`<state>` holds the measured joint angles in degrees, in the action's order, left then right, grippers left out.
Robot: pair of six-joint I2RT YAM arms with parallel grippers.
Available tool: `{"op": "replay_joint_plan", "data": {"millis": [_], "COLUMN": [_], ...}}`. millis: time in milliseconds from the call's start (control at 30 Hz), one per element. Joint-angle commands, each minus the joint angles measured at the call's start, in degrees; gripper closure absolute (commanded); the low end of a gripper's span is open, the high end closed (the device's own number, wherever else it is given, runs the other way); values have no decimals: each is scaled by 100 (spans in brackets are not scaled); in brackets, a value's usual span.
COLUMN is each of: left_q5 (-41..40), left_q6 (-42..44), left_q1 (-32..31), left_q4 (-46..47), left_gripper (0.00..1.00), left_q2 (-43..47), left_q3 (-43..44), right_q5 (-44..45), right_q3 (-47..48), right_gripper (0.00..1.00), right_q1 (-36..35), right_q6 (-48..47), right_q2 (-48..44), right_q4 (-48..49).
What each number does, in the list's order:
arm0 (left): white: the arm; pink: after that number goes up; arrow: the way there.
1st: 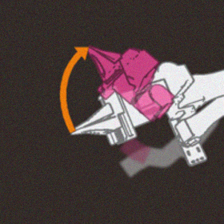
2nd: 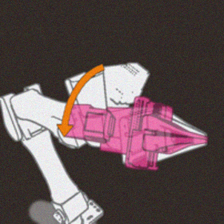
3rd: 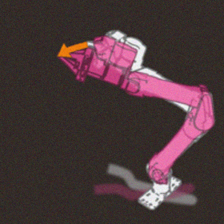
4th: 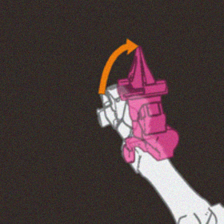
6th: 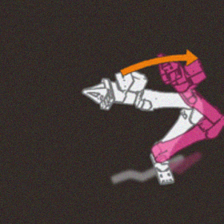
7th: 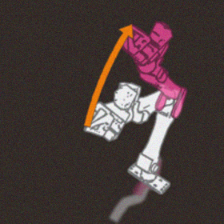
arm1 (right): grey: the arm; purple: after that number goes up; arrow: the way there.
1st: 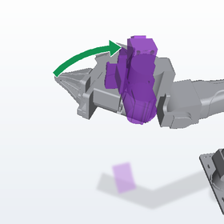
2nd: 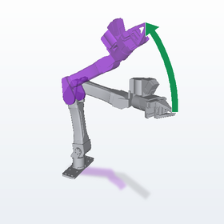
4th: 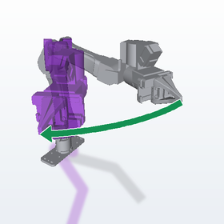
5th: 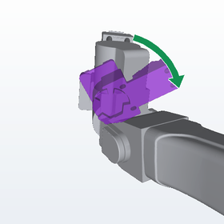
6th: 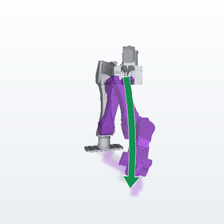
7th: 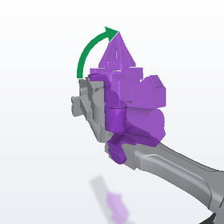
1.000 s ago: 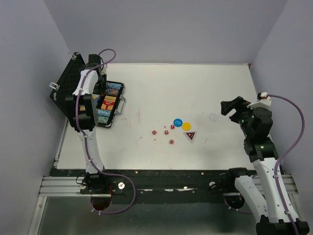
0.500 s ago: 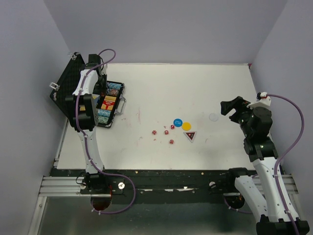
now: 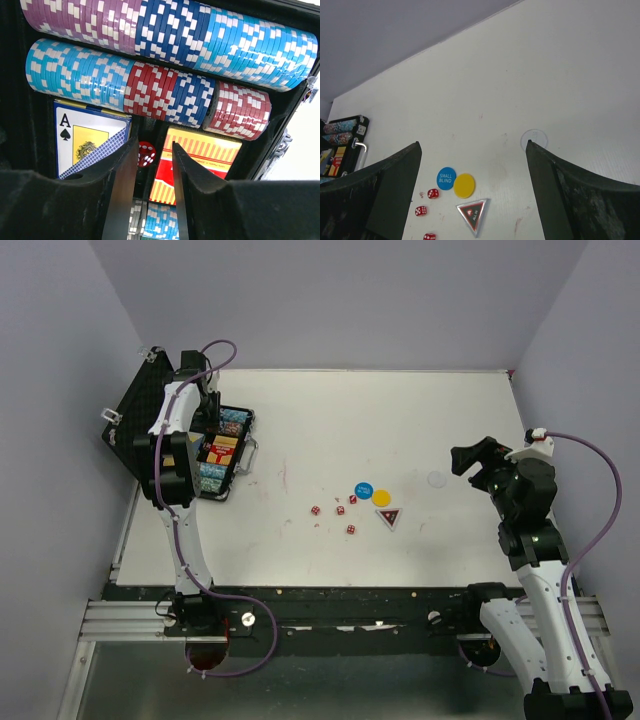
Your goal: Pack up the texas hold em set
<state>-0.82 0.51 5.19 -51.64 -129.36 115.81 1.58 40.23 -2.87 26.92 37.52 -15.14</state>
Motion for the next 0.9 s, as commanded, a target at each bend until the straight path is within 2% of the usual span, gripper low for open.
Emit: {"op": "replay_joint_plan", "data": {"millis": [0, 200, 300, 400, 533, 600, 700, 867], "left_q5": [-6, -59, 64, 212, 433, 469, 294, -31], "left_q6": [-201, -315, -368, -403, -482, -552, -675, -1105], "left_q1": [35, 35, 17, -18, -123, -237, -501, -1633], "left_q4": [-57, 92, 364, 637, 734, 839, 787, 602], "left_gripper": [56, 56, 54, 45, 24, 18, 13, 12], "left_q2": [-81, 121, 498, 1016, 1658, 2009, 2475, 3205], "left_q3": [161, -75, -304, -594, -945, -1209, -1455, -2008], "right_q5": [-97, -79, -97, -115, -123, -123, -115, -308], "right_q3": [47, 47, 47, 29, 38, 64, 55, 73], "right_gripper": [7, 7, 7, 7, 7, 7, 7, 7], "right_q1": [33, 33, 33, 33, 33, 33, 41, 33], "right_q6": [-99, -90, -90, -90, -99, -90, -99, -99], "right_q2": [10, -25, -34, -43, -60, -69, -60, 36], "right_q4": [-16, -16, -16, -16, -24, -59, -77, -95]}}
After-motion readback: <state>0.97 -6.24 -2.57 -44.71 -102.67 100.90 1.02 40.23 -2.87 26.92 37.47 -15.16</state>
